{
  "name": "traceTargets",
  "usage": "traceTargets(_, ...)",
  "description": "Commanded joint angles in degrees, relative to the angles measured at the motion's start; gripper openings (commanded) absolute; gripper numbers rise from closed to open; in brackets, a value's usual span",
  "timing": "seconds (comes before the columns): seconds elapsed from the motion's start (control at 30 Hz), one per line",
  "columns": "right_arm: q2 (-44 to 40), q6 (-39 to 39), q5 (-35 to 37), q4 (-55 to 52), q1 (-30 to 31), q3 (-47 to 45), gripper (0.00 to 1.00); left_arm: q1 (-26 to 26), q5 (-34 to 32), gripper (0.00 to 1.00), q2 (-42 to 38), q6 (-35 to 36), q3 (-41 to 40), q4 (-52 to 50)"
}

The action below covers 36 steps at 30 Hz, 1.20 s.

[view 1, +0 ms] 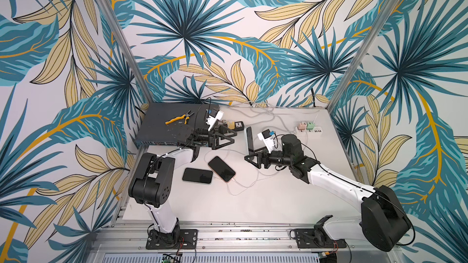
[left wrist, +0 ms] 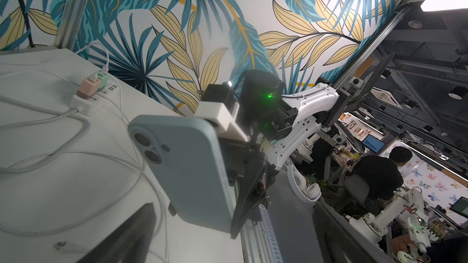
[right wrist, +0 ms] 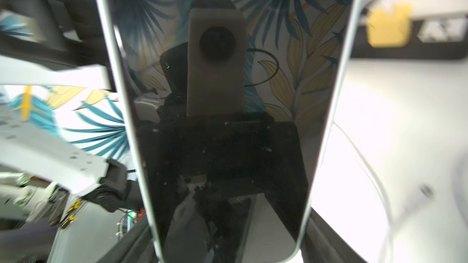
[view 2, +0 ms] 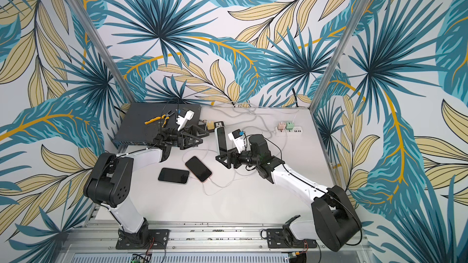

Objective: Unplug the charging cable from the phone
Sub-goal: Place the phone at the center of the board.

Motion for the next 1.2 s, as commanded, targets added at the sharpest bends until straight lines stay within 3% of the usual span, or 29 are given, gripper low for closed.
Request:
traceTargets(0.0,-0.5,-1.4,8.5,-11.8,-0.1,3.3,0.44,0.2,2.2,1.0,-2.0,0.2,-0.2,1.9)
traceTargets(0.27,2.8,1.9,25.2,-34.2,0.0,8.8,0.44,0.3,3.9,1.0,-3.7,0.4,-0.2,1.9)
traceTargets(0.5,5.9,4.9,33.2,-45.0,-0.2,9.3,0.47,0.8,5.8,1.0,-3.4,0.7,-0.1,1.9)
traceTargets(1.0,11.4,5.5,37.0,-48.4,-1.6,3.4,0.51,1.6,8.0,1.0,-3.7,0.4,0.1,1.9)
traceTargets(1.17,12.8,4.0,36.4,-47.8,-1.6,3.6,0.58,1.9,9.1,1.0,-4.2,-0.1,0.5,1.9)
